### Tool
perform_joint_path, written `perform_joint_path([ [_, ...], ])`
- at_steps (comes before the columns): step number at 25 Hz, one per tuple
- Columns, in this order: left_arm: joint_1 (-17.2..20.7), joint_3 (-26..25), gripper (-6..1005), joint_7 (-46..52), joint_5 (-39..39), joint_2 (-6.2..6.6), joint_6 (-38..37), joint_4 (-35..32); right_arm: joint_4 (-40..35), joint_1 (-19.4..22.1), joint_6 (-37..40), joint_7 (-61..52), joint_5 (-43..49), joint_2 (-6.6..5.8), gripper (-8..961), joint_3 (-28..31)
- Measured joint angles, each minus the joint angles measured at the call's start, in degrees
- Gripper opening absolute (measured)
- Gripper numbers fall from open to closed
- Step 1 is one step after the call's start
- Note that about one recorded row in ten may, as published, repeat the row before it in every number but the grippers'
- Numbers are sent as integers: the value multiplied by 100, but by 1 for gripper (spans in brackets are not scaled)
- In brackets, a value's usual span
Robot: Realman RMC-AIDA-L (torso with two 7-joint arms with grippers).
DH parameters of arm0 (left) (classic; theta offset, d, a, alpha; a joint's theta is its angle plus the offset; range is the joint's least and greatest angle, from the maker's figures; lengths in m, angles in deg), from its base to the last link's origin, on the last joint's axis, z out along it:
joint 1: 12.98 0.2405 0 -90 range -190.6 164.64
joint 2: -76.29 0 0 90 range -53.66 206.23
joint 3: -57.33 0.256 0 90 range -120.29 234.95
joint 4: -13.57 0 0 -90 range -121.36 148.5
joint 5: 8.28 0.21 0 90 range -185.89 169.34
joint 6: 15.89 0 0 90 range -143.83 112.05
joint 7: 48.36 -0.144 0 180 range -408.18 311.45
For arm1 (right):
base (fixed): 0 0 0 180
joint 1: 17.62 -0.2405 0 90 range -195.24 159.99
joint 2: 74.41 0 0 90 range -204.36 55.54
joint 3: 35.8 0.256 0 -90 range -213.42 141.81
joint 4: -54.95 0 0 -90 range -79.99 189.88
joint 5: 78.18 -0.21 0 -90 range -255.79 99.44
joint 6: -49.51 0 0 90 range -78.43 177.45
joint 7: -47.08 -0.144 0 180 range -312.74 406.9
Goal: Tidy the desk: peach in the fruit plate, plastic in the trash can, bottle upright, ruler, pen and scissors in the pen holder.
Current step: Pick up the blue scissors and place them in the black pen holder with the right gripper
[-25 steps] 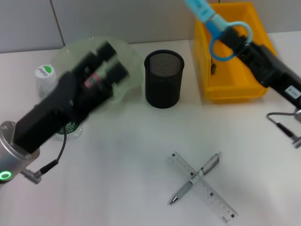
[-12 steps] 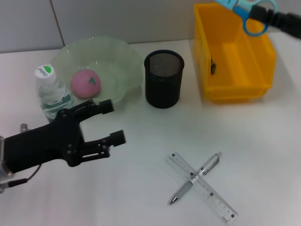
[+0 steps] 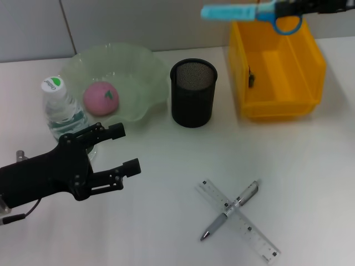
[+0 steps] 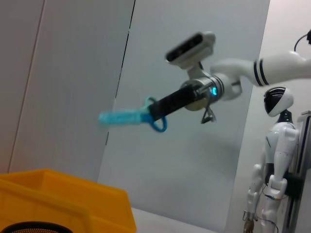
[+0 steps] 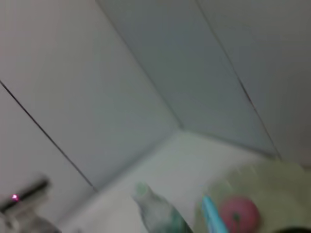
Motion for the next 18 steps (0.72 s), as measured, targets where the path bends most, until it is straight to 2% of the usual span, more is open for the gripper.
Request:
perform_joint_path([
  [1, 1, 1, 861, -1, 1, 0, 6, 0, -13, -156, -108, -97, 275, -11, 83, 0],
  [2, 1, 1, 861, -1, 1, 0, 15, -1, -97, -480, -362, -324, 865, -19, 83, 1],
  [3, 2, 2, 861, -2, 2, 0, 25, -1, -97, -480, -362, -324, 865, -19, 83, 1],
  [5, 2, 3, 861, -2, 1, 1, 40, -2, -316, -746, -705, -645, 1512, 2, 83, 0],
  [7, 3, 5, 861, -4, -11, -1, 52, -4, -818, -996, -1246, -1217, 2498, 60, 83, 63],
  [8, 2, 5, 861, -7, -18, -4, 60, -5, -818, -996, -1246, -1217, 2498, 60, 83, 63],
  [11, -12, 5, 861, -10, -28, -12, 110, 9, -1377, -1155, -1549, -1827, 3753, 183, 82, 552],
  [12, -30, 5, 861, -26, -31, -20, 153, 34, -1741, -1245, -1556, -2190, 4988, 370, 82, 1243],
  [13, -30, 5, 861, -26, -31, -20, 153, 34, -1927, -1276, -1534, -2370, 5588, 484, 82, 1640],
  [14, -39, 4, 861, -39, -35, -22, 165, 43, -1927, -1276, -1534, -2370, 5588, 484, 82, 1640],
  [15, -42, -4, 861, -55, -38, -23, 176, 51, -2108, -1292, -1489, -2525, 6118, 607, 82, 1979],
  [16, -48, -16, 861, -74, -43, -28, 190, 65, -2321, -1308, -1415, -2664, 6713, 743, 82, 2376],
  [17, -51, -29, 861, -84, -45, -35, 206, 93, -2686, -1353, -1137, -2766, 7686, 1009, 82, 3101],
  [18, -51, -29, 861, -84, -45, -35, 206, 93, -2830, -1386, -973, -2771, 8127, 1140, 82, 3423],
])
